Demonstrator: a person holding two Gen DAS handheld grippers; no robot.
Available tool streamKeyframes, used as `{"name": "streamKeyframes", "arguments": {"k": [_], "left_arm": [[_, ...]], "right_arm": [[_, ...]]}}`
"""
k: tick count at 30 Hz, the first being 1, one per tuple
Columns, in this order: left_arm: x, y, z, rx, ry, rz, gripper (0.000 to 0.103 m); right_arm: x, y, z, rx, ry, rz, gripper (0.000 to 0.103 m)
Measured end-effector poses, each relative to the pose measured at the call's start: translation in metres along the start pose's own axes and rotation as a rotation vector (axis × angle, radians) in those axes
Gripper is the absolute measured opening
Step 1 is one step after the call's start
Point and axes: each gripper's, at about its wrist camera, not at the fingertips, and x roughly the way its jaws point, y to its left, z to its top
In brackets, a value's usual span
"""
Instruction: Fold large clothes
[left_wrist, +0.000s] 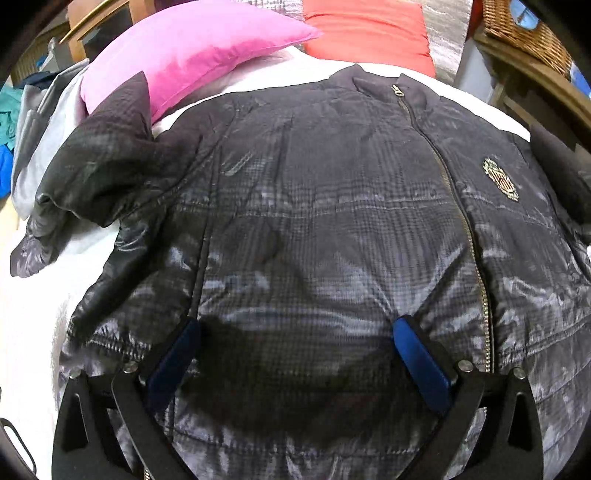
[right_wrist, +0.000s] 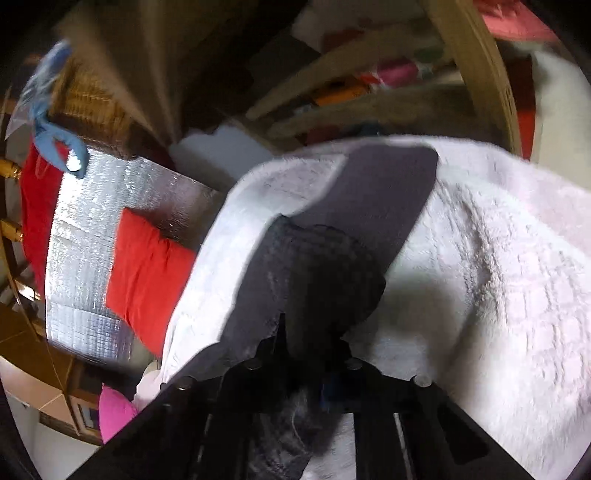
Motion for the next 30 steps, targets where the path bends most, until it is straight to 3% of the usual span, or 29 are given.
{"name": "streamKeyframes", "arguments": {"k": [4, 8, 11, 15, 16, 17, 19, 21, 25, 28, 30], "left_arm": [[-0.006, 0.005, 0.008, 0.012, 0.069, -0.004, 0.103], [-0.04, 0.024, 0.016, -0.014, -0.099, 0.125, 0.103], [-0.058, 0.046, 0.019, -0.073, -0.191, 0.161, 0.103], [-0.07, 0.076, 0.015, -0.166, -0.235, 0.18, 0.103], [-0.072, 0.081, 0.014, -0.18, -0.245, 0.189, 0.103], [-0.075, 0.088, 0.013, -0.195, -0.261, 0.2, 0.103], [-0.077, 0.098, 0.014, -0.214, -0.288, 0.219, 0.103], [-0.082, 0.109, 0.017, -0.237, -0.314, 0.226, 0.103], [-0.084, 0.118, 0.021, -0.29, -0.327, 0.196, 0.103], [-0.086, 0.117, 0.02, -0.305, -0.33, 0.165, 0.103], [-0.084, 0.109, 0.019, -0.29, -0.321, 0.142, 0.103]], "right_arm": [[-0.033, 0.067, -0.019, -0.151, -0.042, 0.1, 0.01], [-0.063, 0.139, -0.062, -0.295, -0.023, 0.249, 0.01], [-0.069, 0.186, -0.11, -0.371, 0.054, 0.357, 0.01], [-0.046, 0.232, -0.187, -0.412, 0.236, 0.456, 0.015], [-0.033, 0.242, -0.213, -0.423, 0.316, 0.469, 0.023], [-0.024, 0.247, -0.229, -0.423, 0.375, 0.484, 0.047], [-0.007, 0.255, -0.267, -0.393, 0.538, 0.505, 0.082], [0.001, 0.256, -0.287, -0.365, 0.647, 0.52, 0.083], [-0.014, 0.228, -0.284, -0.341, 0.755, 0.628, 0.083], [-0.032, 0.204, -0.25, -0.319, 0.765, 0.739, 0.084], [-0.045, 0.193, -0.233, -0.311, 0.741, 0.765, 0.084]]}}
